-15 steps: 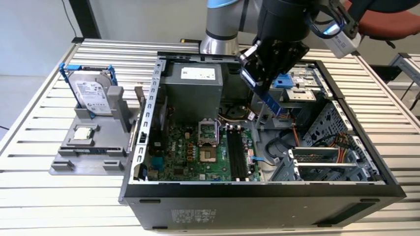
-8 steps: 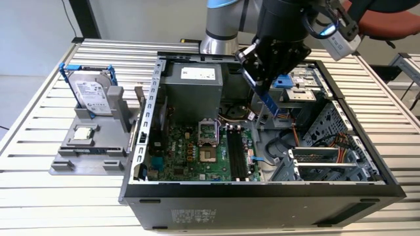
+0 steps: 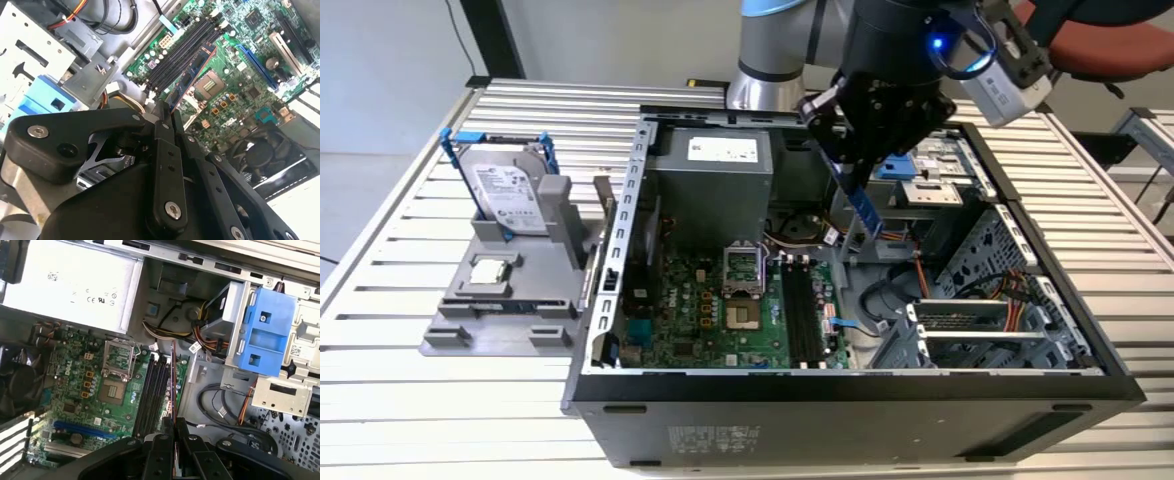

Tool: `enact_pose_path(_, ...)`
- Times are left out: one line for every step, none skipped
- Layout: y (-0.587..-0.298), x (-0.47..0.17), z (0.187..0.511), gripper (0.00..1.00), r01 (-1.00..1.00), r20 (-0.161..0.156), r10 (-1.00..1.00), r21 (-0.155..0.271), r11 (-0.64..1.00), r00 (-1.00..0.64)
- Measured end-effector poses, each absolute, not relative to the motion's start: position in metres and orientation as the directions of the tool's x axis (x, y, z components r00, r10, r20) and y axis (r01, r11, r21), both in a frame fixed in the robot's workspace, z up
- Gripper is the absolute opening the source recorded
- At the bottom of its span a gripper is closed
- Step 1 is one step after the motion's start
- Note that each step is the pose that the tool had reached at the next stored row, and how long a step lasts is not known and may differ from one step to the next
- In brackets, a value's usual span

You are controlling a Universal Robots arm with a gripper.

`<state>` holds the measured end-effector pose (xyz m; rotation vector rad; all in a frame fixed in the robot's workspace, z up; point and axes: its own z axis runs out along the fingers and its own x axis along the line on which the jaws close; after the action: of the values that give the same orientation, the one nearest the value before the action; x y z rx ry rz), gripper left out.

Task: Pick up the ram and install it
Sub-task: 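Insert the ram into the slot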

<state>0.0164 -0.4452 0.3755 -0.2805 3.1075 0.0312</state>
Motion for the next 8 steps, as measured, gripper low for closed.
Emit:
enact_pose_path(-0.4453,0.0164,0.3755,0.00,-0.167,-0.023,-0.167,0.018,0.986,-0.986)
enact_pose_path(-0.4453,0.0164,0.3756,0.00,-0.155,-0.023,-0.154,0.018,0.988,-0.988)
enact_pose_path(-0.4453,0.0164,0.3756,0.00,-0.143,-0.023,-0.142,0.018,0.990,-0.990)
enact_pose_path(-0.4453,0.0164,0.3756,0.00,-0.130,-0.023,-0.129,0.018,0.991,-0.991)
enact_pose_path(-0.4453,0.0164,0.3755,0.00,-0.119,-0.023,-0.119,0.018,0.993,-0.993)
enact_pose_path(-0.4454,0.0164,0.3755,0.00,-0.108,-0.023,-0.108,0.018,0.994,-0.994)
enact_pose_path(-0.4454,0.0164,0.3755,0.00,-0.098,-0.023,-0.097,0.018,0.995,-0.995)
enact_pose_path(-0.4454,0.0164,0.3755,0.00,-0.087,-0.023,-0.087,0.018,0.996,-0.996)
